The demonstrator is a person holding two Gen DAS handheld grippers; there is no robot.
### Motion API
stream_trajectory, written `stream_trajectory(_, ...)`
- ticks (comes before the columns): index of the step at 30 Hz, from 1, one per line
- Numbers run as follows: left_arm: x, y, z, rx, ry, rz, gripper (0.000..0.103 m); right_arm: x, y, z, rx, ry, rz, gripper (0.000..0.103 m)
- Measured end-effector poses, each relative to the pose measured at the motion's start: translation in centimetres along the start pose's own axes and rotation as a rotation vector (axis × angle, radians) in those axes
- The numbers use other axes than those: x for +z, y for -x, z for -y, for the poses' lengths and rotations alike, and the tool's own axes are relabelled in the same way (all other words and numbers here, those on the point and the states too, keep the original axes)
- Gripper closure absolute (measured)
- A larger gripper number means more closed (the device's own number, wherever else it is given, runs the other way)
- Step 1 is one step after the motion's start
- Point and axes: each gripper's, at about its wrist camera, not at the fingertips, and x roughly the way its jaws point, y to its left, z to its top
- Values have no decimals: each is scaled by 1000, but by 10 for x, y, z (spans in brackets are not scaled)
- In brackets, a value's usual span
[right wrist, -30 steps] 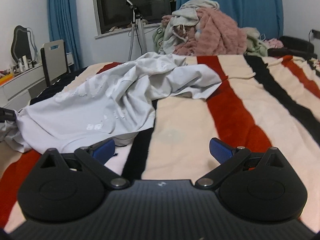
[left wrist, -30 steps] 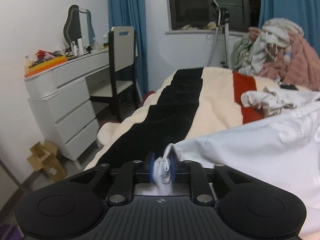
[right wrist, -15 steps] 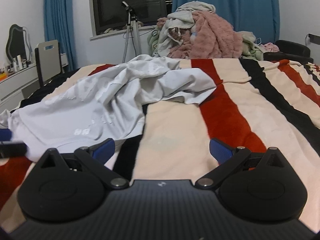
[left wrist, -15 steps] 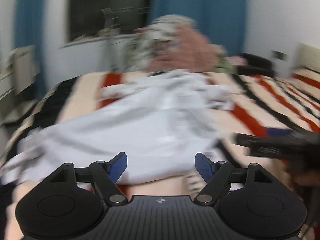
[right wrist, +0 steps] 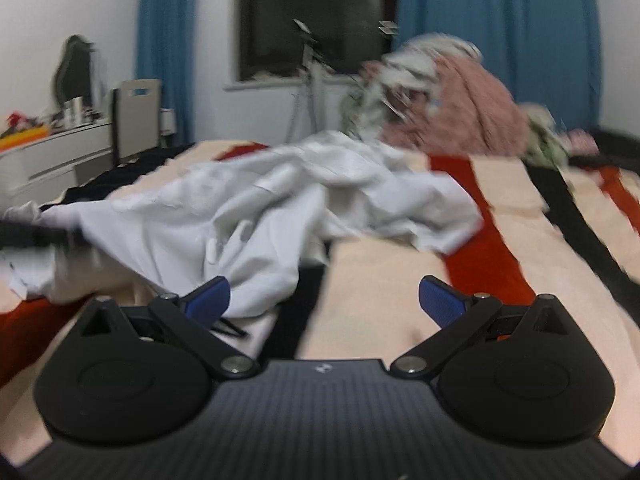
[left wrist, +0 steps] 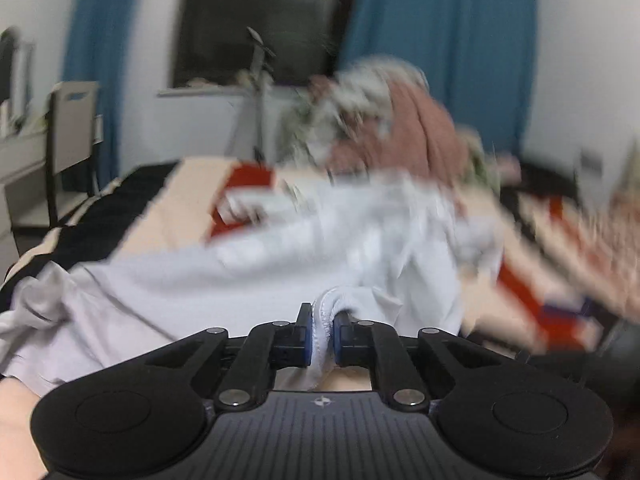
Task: Fold clothes
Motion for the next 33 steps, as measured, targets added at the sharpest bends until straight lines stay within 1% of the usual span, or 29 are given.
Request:
stream_trajectory(2,10,11,-10,1,46,36,93,3,-11,-19,21,71,19,0)
stream_trajectory(4,16,15,-16,3,75,56,93,4,-23,-36,27,146,22,0)
stream_trajectory(8,22,18,-18,5,95,76,93,8,-36,-57,20,232,33,0)
stream_trajectory(11,22,21,-18,4,101,96,93,19,-31,-43,-55,106,116,0)
stream_trajectory(14,19,22,-13,-26,112,116,93,34,-15,-12,-111,-99,225,0)
stream_trajectory(16,20,30,-8,-64,103,146,94,41,-9,1,-143,-161,249,0)
stream_trajectory(18,22,42,-3,-94,95,187,94,48,-5,7,-170,-185,256,0)
stream_trajectory(19,23,49,0,-109,91,207,94,51,-4,8,-179,-186,251,0)
stream_trajectory(21,24,62,3,-132,89,241,94,52,-9,7,-189,-162,201,0)
stream_trajectory(23,24,77,3,-142,95,262,95,47,-13,5,-221,-118,145,0)
stream_trajectory(25,24,90,-1,-135,112,274,95,41,-13,5,-262,-80,100,1)
stream_trajectory(28,23,110,-8,-130,146,287,95,42,13,16,-312,-100,116,1)
stream_trajectory(33,20,142,-8,-137,150,292,95,62,86,19,-346,-43,217,1)
